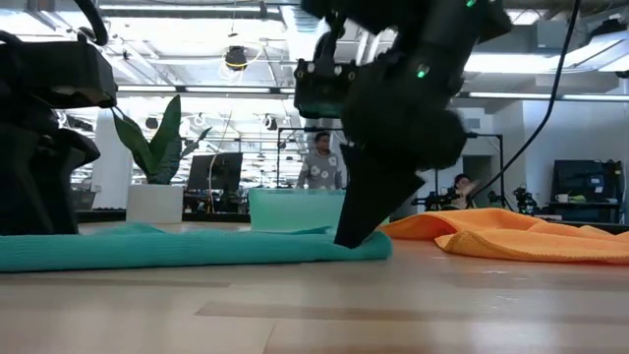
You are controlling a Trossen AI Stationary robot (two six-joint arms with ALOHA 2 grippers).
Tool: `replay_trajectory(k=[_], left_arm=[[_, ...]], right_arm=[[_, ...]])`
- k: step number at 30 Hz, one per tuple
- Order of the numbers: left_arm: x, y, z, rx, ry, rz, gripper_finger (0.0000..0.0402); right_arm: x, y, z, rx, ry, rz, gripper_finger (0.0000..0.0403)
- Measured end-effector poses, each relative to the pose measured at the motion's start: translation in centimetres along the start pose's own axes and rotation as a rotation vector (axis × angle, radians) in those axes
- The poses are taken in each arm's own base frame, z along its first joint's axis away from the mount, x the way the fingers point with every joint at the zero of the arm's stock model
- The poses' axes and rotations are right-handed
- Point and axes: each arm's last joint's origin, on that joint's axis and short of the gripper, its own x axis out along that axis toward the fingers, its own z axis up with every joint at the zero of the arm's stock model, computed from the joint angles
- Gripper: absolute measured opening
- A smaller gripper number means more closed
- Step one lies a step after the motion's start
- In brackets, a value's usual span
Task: Roll microfiber towels into tight, uniform cylinder then place into a basket
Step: Roll the blue microfiber cloth
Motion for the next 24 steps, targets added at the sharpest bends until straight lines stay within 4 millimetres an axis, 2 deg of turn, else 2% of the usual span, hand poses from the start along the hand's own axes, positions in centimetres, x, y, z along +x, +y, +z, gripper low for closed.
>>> replay_trajectory(k=[9,13,16,24], left_arm=[[-0.7,-1.4,1.2,-0.020,-0.003,-0.062,0.0139],[-1.1,-2.0,1.9,-0.017,-0.024,-0.073,0.0139],[-1.3,-2.3,2.2,0.013,-0.039,-0.080,0.0139],[-1.3,-2.3,2.2,0.029,-0.042,-0.075,0.0139]], right_arm=[[0.9,-4.4,1.1,-0.029,0.007,-0.096,0.0141],[1.1,-5.6,1.2,-0.030,0.020,-0.107,0.0141],[0.8,-5.4,1.0,-0.062,0.039,-0.106,0.0141],[-0.6,-2.9,0.3,-0.168,0.039,-0.135,0.0141]])
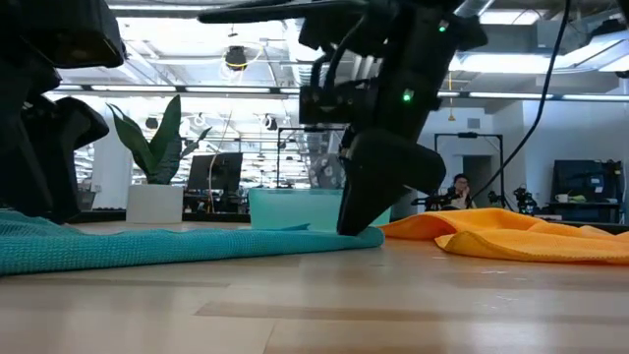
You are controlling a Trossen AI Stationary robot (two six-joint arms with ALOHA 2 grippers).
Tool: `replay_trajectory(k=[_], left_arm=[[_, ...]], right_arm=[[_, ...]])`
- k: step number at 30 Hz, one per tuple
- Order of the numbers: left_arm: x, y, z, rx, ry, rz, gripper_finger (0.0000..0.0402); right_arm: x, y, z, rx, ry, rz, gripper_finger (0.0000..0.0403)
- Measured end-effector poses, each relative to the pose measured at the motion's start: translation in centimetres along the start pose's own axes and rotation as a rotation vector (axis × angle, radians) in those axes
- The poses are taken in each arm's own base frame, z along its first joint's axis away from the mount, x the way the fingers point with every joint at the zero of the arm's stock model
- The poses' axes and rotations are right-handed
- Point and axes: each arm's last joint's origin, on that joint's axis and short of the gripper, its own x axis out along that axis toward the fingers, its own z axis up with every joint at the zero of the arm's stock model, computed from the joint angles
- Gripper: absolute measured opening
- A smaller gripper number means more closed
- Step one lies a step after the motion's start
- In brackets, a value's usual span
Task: Roll microfiber towels into tight, uniform cylinder then place into a basket
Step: Roll the blue microfiber cloth
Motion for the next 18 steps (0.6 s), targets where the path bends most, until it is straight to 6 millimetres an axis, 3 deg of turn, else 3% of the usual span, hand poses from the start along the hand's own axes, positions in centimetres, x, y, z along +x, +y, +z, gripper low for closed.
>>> replay_trajectory(k=[7,13,18], left_arm=[[0.0,0.1,0.1,0.007,-0.029,0.024,0.0139],[0.3,0.6,-0.4,0.020,-0.022,0.037,0.0139],[0.4,0.9,-0.8,-0.006,-0.014,0.046,0.0139]], right_arm=[[-2.9,0.5,1.0,0.013,-0.126,-0.030,0.0141],[-2.6,2.2,1.2,-0.023,-0.159,0.009,0.0141],[-2.1,2.2,0.8,-0.030,-0.132,0.038,0.0141]])
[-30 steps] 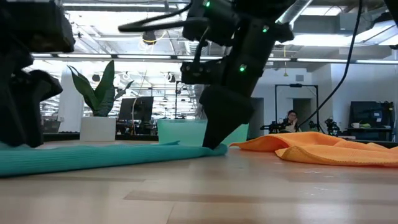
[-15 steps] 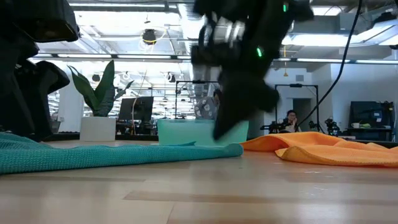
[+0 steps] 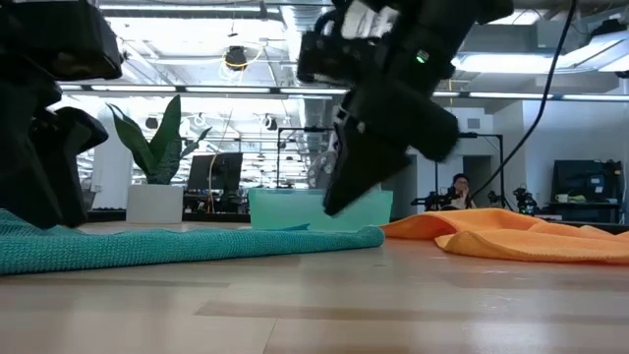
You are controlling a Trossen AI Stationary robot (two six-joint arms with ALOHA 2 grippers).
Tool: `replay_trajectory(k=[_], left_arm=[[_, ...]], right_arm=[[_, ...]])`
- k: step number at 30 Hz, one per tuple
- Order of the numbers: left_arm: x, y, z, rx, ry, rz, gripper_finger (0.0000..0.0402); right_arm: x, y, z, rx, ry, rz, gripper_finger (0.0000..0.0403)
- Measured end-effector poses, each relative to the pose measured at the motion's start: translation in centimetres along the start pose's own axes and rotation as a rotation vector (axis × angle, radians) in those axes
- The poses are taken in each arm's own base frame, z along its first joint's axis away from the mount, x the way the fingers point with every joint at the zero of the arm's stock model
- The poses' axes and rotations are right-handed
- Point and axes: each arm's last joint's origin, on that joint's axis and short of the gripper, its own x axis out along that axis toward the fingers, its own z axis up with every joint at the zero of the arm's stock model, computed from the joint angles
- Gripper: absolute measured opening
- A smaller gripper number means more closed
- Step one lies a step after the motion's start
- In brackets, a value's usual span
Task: Roll microfiber towels into tight, uniform cylinder then place into a basket
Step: Roll the blue microfiber cloth
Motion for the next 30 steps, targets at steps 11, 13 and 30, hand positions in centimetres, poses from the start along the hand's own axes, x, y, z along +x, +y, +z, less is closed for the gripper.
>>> replay_trajectory(k=[11,13,30], left_arm=[[0.0,0.0,0.0,-0.011,0.001,-0.001,0.0139],[0.0,0.0,0.0,-0.010,0.001,0.000,0.0139],[0.0,0.0,0.0,-0.005,0.003,0.000,0.0139]], right_arm=[[1.0,-1.4,-0.8,0.101,0.031,-0.002,0.0141],[1.4,-1.9,-1.3,0.135,0.056,-0.012,0.0141],[3.6,-8.3,-1.6,0.394,-0.016,-0.206,0.0112]])
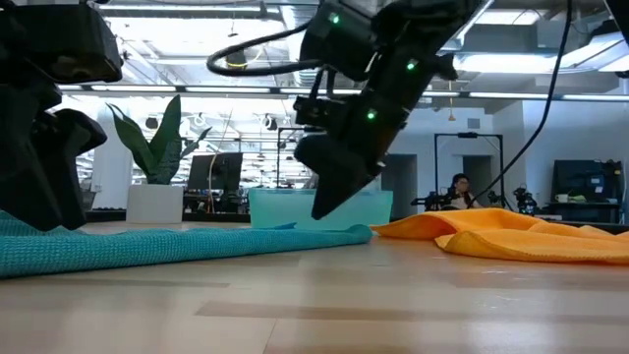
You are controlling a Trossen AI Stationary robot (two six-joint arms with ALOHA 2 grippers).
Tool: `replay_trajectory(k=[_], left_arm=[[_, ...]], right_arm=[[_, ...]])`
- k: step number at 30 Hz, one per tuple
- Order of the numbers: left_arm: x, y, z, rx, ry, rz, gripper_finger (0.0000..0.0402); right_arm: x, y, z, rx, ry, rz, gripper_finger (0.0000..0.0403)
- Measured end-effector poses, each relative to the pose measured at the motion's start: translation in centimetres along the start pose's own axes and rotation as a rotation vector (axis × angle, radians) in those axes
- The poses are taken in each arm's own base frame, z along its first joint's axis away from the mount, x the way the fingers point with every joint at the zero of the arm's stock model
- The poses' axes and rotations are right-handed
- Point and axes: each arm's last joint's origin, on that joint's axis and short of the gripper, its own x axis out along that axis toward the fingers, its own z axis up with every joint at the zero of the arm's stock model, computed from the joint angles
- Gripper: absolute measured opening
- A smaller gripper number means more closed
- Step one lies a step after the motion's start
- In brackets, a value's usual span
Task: Roll microfiber towels into tight, uniform cylinder then place into a basket
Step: Roll the blue microfiber cloth
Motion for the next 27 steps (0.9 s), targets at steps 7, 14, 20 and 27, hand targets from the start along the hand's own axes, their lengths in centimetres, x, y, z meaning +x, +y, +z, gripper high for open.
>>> replay_trajectory(k=[7,14,20,27], left_arm=[[0.0,0.1,-0.1,0.007,0.012,0.009,0.0139],[0.0,0.2,-0.2,0.011,0.022,0.020,0.0139],[0.0,0.2,-0.2,0.010,0.021,0.019,0.0139],[0.0,0.2,-0.2,0.013,0.019,0.020,0.0139]], right_arm=[[-1.5,2.6,-0.9,-0.114,0.024,0.139,0.0100],[-3.8,7.3,-0.4,-0.133,-0.203,0.310,0.0097],[-4.3,8.0,0.2,-0.102,-0.287,0.348,0.0097],[-4.3,8.0,0.5,-0.057,-0.321,0.365,0.0097]])
